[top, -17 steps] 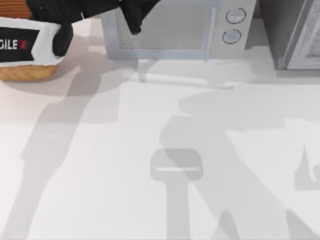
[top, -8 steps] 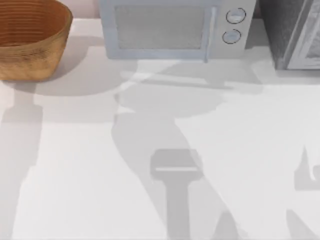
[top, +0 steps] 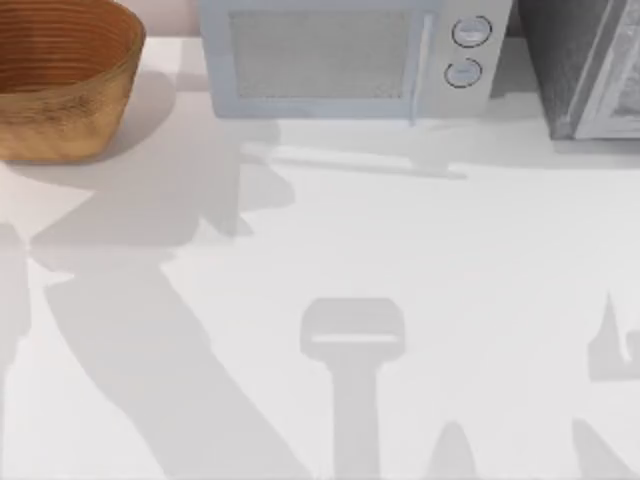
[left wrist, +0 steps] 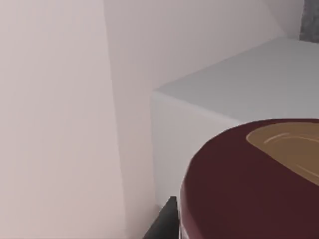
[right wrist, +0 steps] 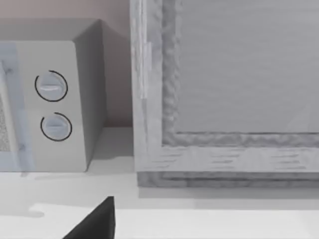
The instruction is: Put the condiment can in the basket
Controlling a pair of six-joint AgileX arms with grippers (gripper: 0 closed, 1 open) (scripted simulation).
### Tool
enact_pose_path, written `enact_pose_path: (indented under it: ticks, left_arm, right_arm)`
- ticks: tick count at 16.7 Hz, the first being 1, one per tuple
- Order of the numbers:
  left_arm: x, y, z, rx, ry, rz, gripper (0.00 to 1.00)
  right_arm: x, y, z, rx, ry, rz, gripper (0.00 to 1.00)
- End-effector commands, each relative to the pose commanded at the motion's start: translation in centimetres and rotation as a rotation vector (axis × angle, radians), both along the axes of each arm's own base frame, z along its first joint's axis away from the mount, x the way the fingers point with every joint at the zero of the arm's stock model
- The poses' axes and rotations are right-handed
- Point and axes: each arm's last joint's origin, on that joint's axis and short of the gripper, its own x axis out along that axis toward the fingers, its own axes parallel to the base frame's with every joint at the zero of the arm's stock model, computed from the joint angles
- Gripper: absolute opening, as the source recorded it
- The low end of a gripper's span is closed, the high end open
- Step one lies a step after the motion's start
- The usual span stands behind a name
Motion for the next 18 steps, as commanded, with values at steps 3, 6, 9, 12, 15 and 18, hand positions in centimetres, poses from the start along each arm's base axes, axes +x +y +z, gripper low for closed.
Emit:
enact_pose_path:
  ticks: [3,6,9,12,15,18]
  left_arm:
    - [-0.2,0.4,-0.5,-0.01,0.018,0.0,0.0]
    - [-0.1,0.3,-0.4,-0.007,0.014,-0.001,0.0]
    - [1.0,-0.7,-1.2,-0.007,0.017,0.0,0.0]
    - [2.3,-2.0,-2.1,-0.008,0.018,-0.001,0.0]
    - [3.7,-3.6,-3.2,-0.008,0.016,-0.001,0.0]
    - [3.9,-3.8,-3.3,-0.01,0.018,0.0,0.0]
  right_arm:
    - [0.0,0.0,0.0,0.0,0.0,0.0,1.0]
    - [0.0,0.0,0.0,0.0,0.0,0.0,1.0]
    - [0.0,0.0,0.0,0.0,0.0,0.0,1.0]
    - [0.0,0.0,0.0,0.0,0.0,0.0,1.0]
    - [0.0,0.0,0.0,0.0,0.0,0.0,1.0]
    - [0.0,0.0,0.0,0.0,0.0,0.0,1.0]
